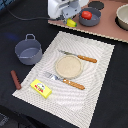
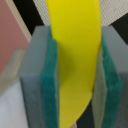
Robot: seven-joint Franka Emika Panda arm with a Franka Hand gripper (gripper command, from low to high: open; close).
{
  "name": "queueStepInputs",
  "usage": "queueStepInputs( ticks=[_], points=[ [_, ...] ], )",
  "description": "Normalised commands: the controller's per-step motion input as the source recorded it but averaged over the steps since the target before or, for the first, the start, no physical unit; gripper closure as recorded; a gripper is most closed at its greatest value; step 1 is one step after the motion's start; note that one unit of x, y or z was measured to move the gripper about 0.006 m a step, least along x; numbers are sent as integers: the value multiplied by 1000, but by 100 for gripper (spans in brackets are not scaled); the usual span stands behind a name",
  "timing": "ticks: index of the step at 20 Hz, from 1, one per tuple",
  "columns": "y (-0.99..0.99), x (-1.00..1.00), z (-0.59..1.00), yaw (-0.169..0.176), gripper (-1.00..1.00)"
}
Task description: Interact with the objects in diverse but meaningful ways.
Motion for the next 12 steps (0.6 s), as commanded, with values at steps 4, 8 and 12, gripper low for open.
queueStepInputs(
  ticks=[4, 8, 12],
  points=[
    [0, -358, -465, 42, 100],
    [18, 290, 0, 1, 100],
    [0, 171, -14, 0, -100]
  ],
)
